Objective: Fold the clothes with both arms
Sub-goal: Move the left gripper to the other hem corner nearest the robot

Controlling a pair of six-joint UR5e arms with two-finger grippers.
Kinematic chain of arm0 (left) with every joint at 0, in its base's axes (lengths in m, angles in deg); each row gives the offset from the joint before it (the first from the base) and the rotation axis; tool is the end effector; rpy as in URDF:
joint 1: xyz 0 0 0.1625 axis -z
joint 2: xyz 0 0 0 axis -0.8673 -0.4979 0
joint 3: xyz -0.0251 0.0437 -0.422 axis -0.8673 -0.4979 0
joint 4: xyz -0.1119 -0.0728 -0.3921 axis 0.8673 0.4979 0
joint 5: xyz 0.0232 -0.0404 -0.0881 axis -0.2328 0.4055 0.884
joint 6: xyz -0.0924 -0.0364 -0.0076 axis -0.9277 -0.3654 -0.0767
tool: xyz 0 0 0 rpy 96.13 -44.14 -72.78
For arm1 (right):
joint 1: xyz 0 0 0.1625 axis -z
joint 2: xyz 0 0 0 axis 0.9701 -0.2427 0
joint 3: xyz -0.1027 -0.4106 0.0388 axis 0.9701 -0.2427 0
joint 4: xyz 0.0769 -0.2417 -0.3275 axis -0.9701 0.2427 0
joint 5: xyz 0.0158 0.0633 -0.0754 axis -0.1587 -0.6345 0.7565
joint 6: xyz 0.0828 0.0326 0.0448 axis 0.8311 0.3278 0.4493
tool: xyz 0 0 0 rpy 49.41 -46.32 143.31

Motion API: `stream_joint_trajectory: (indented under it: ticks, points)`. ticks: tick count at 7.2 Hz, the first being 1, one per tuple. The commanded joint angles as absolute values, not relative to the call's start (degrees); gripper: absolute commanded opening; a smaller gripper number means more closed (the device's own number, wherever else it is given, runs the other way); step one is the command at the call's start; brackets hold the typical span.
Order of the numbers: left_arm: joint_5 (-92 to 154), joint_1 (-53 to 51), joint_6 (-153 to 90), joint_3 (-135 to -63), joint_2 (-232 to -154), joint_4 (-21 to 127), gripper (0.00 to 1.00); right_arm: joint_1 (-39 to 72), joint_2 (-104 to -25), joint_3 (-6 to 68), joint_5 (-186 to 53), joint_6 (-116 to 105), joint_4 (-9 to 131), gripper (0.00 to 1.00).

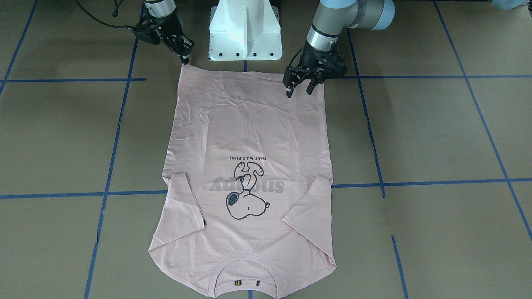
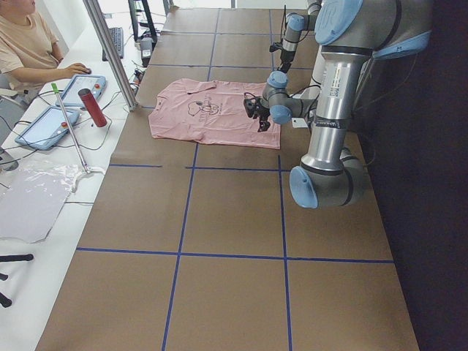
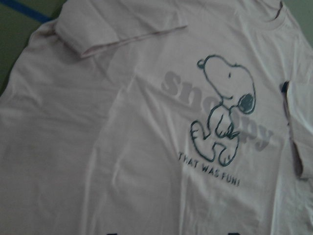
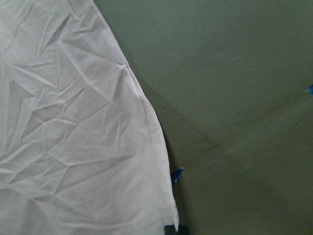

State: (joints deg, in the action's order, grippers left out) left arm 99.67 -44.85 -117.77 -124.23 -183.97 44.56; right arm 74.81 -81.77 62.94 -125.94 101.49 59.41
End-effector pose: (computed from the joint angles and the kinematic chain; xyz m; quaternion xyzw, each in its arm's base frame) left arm 0.4772 -0.2682 0.3191 0.0154 0.4606 -0.2011 0.8644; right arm -0.4681 -0.1555 0.3274 -0.0669 -0.4409 0.2931 0.8457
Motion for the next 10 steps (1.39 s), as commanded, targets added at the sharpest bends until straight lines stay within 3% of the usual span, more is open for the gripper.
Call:
stream_joint_trajectory:
  ticks: [1,6,10]
  points:
    - [99.34,-48.26,-121.33,-125.57,-177.87,44.46,0.8,74.81,-81.77,62.94,-126.01,101.49,59.46,0.0]
    - [99.44,-50.65,-124.77,-125.75,-176.44,45.35,0.74,74.9,-81.68,62.94,-126.19,101.49,59.38,0.0]
    - [99.52,-51.26,-124.68,-125.49,-176.53,45.35,0.61,74.9,-81.68,62.94,-126.19,101.49,59.38,0.0]
